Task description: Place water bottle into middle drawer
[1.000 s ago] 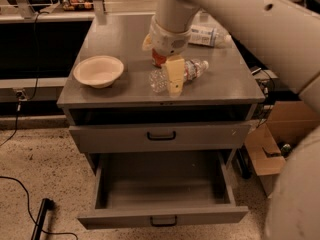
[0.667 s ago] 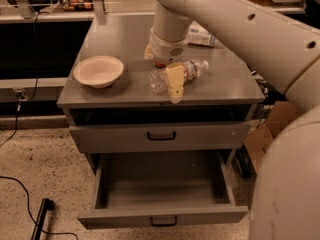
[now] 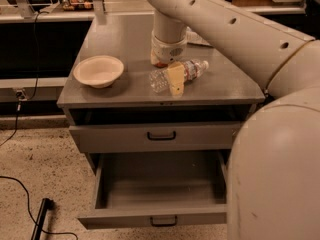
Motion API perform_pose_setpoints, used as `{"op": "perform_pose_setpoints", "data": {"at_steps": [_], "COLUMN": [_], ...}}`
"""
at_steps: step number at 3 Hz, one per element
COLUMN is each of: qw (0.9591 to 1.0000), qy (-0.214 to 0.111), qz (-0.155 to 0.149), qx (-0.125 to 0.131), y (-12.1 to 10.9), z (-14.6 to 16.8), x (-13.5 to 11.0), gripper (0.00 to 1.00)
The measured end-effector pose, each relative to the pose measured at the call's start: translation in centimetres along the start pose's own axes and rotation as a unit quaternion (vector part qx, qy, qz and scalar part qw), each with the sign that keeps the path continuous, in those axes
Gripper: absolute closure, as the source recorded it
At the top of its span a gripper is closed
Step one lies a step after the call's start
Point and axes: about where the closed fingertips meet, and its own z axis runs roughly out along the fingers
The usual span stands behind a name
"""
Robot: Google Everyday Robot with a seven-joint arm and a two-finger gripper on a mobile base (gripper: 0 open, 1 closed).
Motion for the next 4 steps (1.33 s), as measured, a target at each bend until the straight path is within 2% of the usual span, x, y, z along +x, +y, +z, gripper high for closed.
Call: {"op": "perform_pose_setpoints", "data": {"at_steps": [1,2,3,4], "qw": [0.9998,0.9995,0.9957,0.9782], "qy": [0.015,0.018,-0.011,-0.082], "qz": [0.012,0.025,0.092,0.190], "qx": [-0.008,-0.007,-0.001,0.023], "y": [-0.6,-0.5,1.3,5.2], "z": [0.9,0.6,-2.6,-7.3], "x": [1.9,3.5,5.4,5.2], "gripper": [0.39,0.62,0.85,1.00]}}
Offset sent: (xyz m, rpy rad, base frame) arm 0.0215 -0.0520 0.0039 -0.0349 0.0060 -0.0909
